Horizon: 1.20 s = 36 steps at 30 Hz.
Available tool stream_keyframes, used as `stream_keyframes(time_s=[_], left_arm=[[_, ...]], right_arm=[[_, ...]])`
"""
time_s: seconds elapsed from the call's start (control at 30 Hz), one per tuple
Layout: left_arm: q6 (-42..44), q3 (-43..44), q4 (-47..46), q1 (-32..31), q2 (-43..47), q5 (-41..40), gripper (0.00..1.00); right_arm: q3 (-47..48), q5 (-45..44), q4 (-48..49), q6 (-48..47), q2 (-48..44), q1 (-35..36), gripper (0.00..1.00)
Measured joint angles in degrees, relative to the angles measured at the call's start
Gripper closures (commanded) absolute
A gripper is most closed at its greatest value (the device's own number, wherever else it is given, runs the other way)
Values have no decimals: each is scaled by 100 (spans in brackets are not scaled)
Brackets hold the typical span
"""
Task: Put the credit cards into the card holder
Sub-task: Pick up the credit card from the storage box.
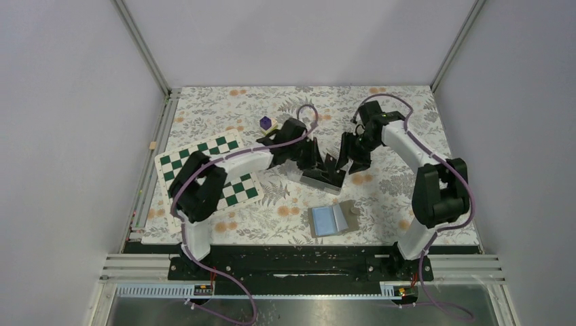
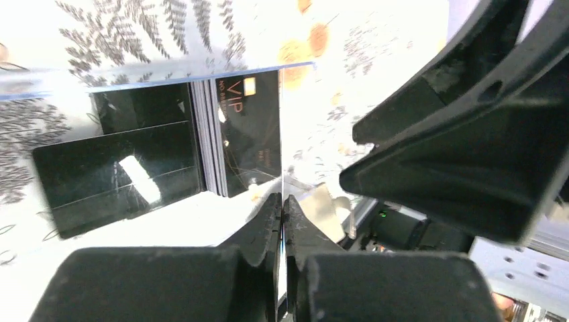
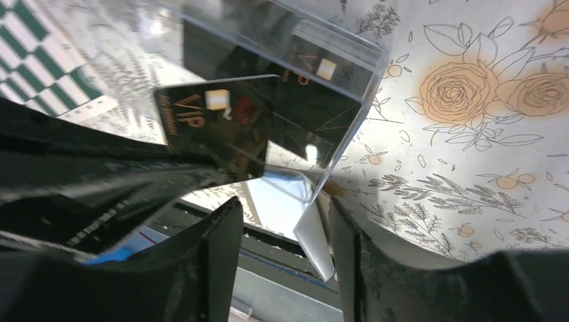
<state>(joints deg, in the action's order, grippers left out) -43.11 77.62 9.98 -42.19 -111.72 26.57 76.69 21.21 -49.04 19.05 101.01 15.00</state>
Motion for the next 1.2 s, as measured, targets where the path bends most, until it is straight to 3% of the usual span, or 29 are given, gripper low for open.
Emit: stream_keyframes(time_s=[0.2, 0.33, 0.43, 0.57, 0.73, 0.97, 1.2], left_arm=[[-221, -726, -944, 455, 1209, 225, 100], [-745, -1394, -2151, 636, 1856, 721, 100], [-1617, -2076, -3630, 756, 2052, 1307, 100], [-3401, -2752, -6262, 828, 1838, 1917, 100], [-4597, -2771, -8035, 702, 1766, 2597, 100], [-5066, -2691, -8710, 470, 2328, 3340, 100], [-5128, -2446, -8946, 374, 3003, 3558, 100]], right_arm=[[109, 280, 22, -42, -734, -256, 26], [105, 452, 26, -52, -1121, -356, 22], [70, 632, 52, -68, -1488, -417, 20], [-63, 859, 81, -87, -1910, -479, 18], [-297, 1093, 96, -129, -2223, -509, 18], [-570, 1331, 114, -149, -2393, -516, 18], [-767, 1606, 238, -138, -2684, -522, 17]])
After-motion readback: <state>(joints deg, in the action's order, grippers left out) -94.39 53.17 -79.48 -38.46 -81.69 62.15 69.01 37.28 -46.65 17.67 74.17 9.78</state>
